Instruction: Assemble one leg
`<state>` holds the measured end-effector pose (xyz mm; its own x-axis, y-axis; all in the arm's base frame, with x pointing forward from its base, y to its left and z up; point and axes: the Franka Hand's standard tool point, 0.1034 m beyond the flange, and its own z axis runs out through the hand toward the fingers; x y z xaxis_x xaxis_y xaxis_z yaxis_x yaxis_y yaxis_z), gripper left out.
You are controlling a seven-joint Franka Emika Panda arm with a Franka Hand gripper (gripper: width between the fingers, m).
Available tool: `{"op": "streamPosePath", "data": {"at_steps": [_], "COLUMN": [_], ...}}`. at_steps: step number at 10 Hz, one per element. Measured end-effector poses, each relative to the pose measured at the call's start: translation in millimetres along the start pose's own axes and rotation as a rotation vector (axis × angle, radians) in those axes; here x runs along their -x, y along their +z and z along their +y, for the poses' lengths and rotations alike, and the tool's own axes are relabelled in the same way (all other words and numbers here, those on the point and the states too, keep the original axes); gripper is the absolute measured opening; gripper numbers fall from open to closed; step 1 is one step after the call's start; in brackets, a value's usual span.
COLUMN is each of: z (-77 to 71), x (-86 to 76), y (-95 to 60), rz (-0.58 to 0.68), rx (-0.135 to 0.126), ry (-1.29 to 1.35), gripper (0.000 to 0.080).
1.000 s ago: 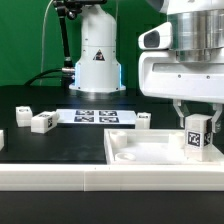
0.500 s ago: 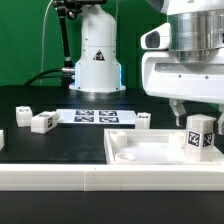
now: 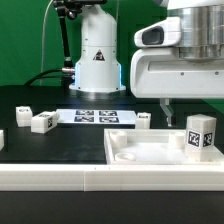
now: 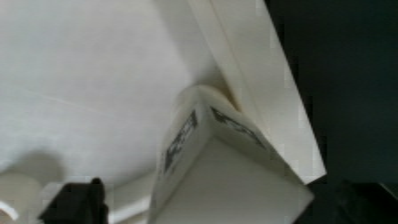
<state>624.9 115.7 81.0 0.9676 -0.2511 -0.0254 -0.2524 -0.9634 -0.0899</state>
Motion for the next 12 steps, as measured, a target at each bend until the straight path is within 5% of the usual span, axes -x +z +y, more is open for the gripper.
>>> {"op": "streamPosePath", "data": {"at_steps": [1,3,8,9,12], "z": [-1.8,-2.1,1.0,1.0,1.0], "x": [-2.0,-0.5,2.1,2.1,2.1], "y": [-1.9,0.0,3.2,3.2,3.2], "rz": [0.007,0.010,0.001,0.001,0.001], "rx": [0.027,0.042,0.042,0.042,0.042], "ry": [-0.140,-0.295,-0.474,-0.473,-0.457], "gripper": [0.0649,0.0649,0.0629,0.0374,0.0290]}}
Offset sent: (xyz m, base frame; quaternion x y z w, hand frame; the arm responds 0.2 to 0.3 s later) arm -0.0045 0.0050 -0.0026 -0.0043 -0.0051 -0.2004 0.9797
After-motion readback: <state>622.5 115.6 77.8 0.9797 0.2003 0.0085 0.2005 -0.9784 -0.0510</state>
